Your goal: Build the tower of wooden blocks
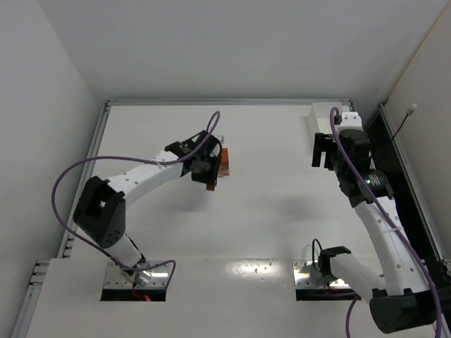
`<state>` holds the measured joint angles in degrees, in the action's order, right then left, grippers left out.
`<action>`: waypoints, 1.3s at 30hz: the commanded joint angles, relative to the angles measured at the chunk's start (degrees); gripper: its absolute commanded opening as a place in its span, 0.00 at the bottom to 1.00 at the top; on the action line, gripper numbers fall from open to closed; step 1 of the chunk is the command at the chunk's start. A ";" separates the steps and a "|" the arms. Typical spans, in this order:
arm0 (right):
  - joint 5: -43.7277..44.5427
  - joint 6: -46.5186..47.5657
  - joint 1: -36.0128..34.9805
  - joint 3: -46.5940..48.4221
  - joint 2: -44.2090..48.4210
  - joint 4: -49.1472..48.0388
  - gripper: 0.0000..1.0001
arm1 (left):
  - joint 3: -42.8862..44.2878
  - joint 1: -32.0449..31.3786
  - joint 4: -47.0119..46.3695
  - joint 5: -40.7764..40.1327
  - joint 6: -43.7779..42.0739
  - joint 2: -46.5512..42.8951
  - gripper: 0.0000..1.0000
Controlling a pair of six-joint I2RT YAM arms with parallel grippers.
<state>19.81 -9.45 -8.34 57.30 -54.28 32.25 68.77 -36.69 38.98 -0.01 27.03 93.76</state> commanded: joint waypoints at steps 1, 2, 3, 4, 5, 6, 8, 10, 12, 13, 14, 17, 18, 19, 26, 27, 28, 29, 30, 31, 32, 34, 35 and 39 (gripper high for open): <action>-1.18 -1.88 0.34 -0.43 0.06 -0.79 0.81 | 8.99 -0.75 1.87 -7.01 -0.75 -7.35 0.00; -1.88 -2.41 0.34 -0.43 0.05 -0.79 0.81 | 10.23 -0.75 1.89 -7.72 -1.27 -7.88 0.00; -2.67 -2.41 0.34 0.09 -0.64 -0.79 0.81 | 12.42 -0.75 1.89 -9.55 -1.27 -8.41 0.00; -2.67 -2.41 0.34 0.70 -1.43 -0.79 0.81 | 13.83 -0.75 3.80 -10.18 -0.23 -8.41 0.00; -2.67 -2.41 0.34 0.71 -1.44 -0.79 0.81 | 15.24 -0.75 4.60 -10.18 -0.22 -8.41 0.00; -3.20 -2.41 0.34 1.49 -2.14 -0.79 0.81 | 16.56 -0.75 4.61 -10.18 -0.22 -8.41 0.00; -3.20 -2.41 0.34 2.12 -2.67 -0.79 0.81 | 19.99 -0.75 5.14 -11.94 0.57 -7.89 0.00; -3.20 -2.41 0.34 2.64 -3.19 -0.79 0.81 | 24.55 -0.75 5.14 -12.55 2.06 -5.00 0.00; -3.20 -2.93 0.87 3.17 -3.20 -0.79 0.81 | 28.59 -0.75 5.66 -12.56 2.77 -0.45 0.00; -3.20 -2.94 1.48 3.17 -3.81 -0.79 0.81 | 31.66 -0.75 5.67 -10.99 2.77 0.80 0.00; -3.90 -3.46 1.48 3.17 -3.81 -0.79 0.81 | 33.17 -0.23 5.67 -10.45 2.77 2.12 0.00; -4.52 -3.47 2.01 3.70 -3.81 -0.79 0.81 | 38.43 0.56 5.67 -8.35 3.38 7.82 0.00; -4.52 -3.47 2.01 3.70 -3.81 -0.79 0.81 | 39.50 2.13 5.67 -6.86 4.17 9.24 0.00; -4.52 -3.47 2.01 4.22 -3.81 -0.79 0.81 | 41.25 2.84 5.67 -4.76 4.70 10.47 0.00; -4.52 -2.94 2.54 4.84 -3.81 -0.26 0.81 | 44.95 6.36 6.28 -2.20 5.76 16.99 0.00; -4.52 -2.94 2.54 4.84 -3.81 0.35 0.81 | 45.57 7.15 7.15 -2.19 5.76 18.03 0.00; -5.13 -2.94 3.06 4.84 -3.81 0.36 0.81 | 46.36 7.68 7.86 -1.58 5.15 18.65 0.00; -5.14 -2.94 3.06 4.84 -3.81 0.36 0.81 | 46.89 7.68 7.86 -0.79 5.14 19.53 0.00; -5.14 -2.94 3.06 4.84 -3.81 0.36 0.81 | 48.28 8.47 9.78 1.40 4.27 20.06 0.00; -5.14 -2.94 3.59 4.84 -3.81 0.36 0.81 | 48.91 8.47 10.49 2.11 3.74 20.06 0.00; -5.14 -2.94 3.59 4.84 -3.81 0.36 0.81 | 48.91 8.47 11.11 2.64 2.95 20.59 0.00; -5.74 -2.94 3.59 4.84 -3.81 0.36 0.81 | 48.39 8.47 12.25 3.97 2.94 20.59 0.00; -5.75 -2.94 3.59 4.32 -3.81 0.36 0.81 | 47.69 8.47 12.26 4.92 2.94 20.59 0.00; -6.28 -2.94 3.59 4.31 -4.34 -0.17 0.81 | 41.99 8.47 12.26 9.66 4.26 18.92 0.00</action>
<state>14.44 -12.01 -4.99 59.72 -58.28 33.50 113.36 -28.08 49.67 4.62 30.70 114.93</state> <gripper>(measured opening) 0.807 0.306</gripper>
